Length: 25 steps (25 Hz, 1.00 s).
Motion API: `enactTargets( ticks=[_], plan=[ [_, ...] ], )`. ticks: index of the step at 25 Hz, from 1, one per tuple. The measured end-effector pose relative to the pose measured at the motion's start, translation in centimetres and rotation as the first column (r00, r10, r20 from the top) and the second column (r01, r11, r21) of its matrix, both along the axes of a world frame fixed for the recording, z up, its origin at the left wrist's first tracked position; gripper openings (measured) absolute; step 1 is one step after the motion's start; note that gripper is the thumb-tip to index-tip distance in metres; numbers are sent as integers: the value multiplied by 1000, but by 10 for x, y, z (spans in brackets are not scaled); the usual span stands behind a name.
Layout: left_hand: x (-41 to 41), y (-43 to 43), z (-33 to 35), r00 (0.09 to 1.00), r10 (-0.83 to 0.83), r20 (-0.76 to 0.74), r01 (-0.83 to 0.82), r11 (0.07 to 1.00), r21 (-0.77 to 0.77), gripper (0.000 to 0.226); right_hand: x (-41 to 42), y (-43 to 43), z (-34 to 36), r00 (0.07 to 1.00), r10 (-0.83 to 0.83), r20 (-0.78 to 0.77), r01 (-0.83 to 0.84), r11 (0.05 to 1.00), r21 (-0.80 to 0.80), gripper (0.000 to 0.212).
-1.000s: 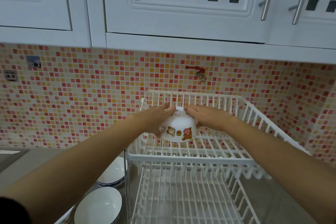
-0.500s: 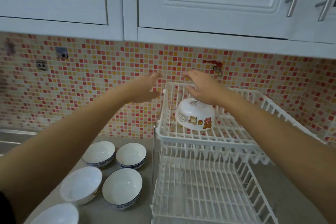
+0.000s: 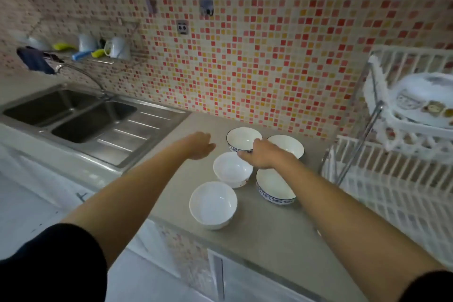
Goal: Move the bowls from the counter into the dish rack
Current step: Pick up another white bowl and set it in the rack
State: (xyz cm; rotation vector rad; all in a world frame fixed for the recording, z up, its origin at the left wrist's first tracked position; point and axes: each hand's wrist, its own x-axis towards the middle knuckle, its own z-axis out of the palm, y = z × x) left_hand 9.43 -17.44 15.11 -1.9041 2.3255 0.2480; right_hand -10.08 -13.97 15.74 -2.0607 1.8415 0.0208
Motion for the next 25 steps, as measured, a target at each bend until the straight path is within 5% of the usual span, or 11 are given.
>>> enactTargets(
  ticks=[6,13,18,25],
  plan=[
    [35,31,-116,994,108,-19,-100,965,243,52,54,28,-145,972,-221,85,179,919,350,72],
    [36,51,-147,986,165,10,-160,938,307,92,82,46,-154,922,-367,124,322,904,281,42],
    [37,30,-79,895,267,-358,-237,963,126,54,80,39,-88,836,-442,327,444,893,72,38],
    [-53,11,95,691,-175,-701,-89,942,-322,33,-9,33,88,776,-401,486,602,700,-384,36]
  ],
)
